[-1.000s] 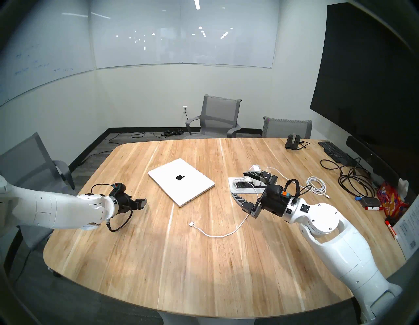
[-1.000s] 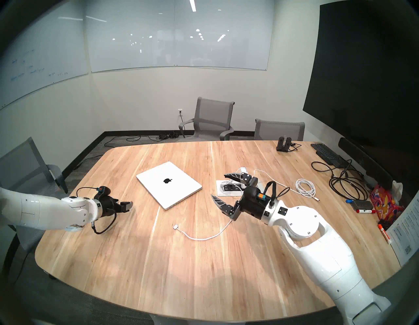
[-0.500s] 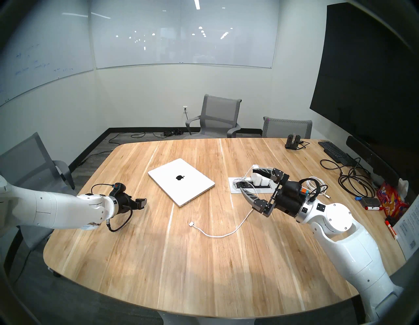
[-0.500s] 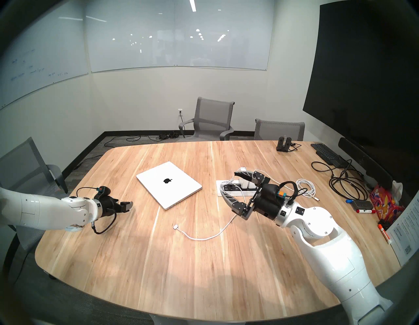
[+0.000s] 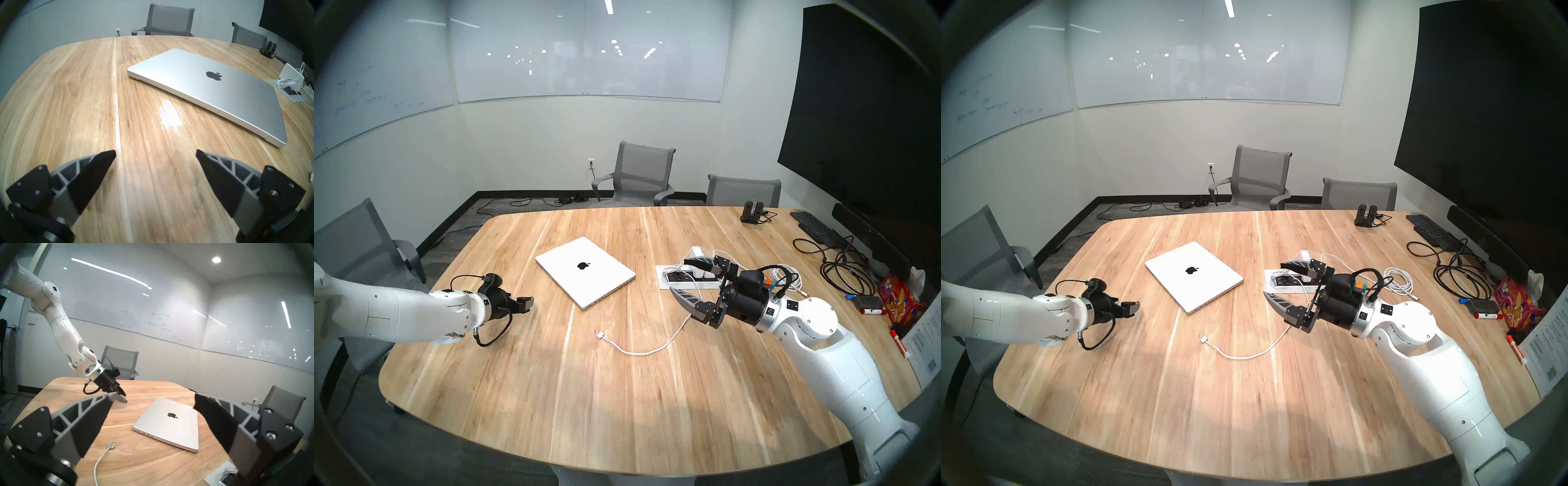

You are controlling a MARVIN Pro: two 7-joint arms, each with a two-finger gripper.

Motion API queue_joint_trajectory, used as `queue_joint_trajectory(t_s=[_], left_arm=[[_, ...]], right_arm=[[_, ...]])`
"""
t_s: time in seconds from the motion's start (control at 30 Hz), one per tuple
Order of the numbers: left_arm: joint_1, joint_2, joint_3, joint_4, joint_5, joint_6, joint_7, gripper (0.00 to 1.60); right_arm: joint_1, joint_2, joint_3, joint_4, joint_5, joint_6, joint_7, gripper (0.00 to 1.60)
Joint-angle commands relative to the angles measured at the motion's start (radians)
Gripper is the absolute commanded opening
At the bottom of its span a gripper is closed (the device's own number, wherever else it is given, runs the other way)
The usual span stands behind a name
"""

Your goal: Plug the charging cable into the port of a MacBook

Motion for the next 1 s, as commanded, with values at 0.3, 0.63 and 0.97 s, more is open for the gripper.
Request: queue_joint_trajectory(t_s=[0.3, 0.63, 0.97], left_arm=[[-0.014, -0.001, -0.010, 0.000, 0.000, -0.003, 0.000, 1.60], [-0.014, -0.001, -0.010, 0.000, 0.000, -0.003, 0.000, 1.60], [-0.014, -0.001, -0.010, 0.000, 0.000, -0.003, 0.000, 1.60]], right_arm=[[0.033, -0.029, -0.020, -0.021, -0.012, 0.012, 0.010, 1.60], [0.046, -0.067, -0.062, 0.027, -0.032, -0.015, 0.022, 1.60], [0.012, -0.076, -0.070, -0.005, -0.049, -0.024, -0.002, 1.60]])
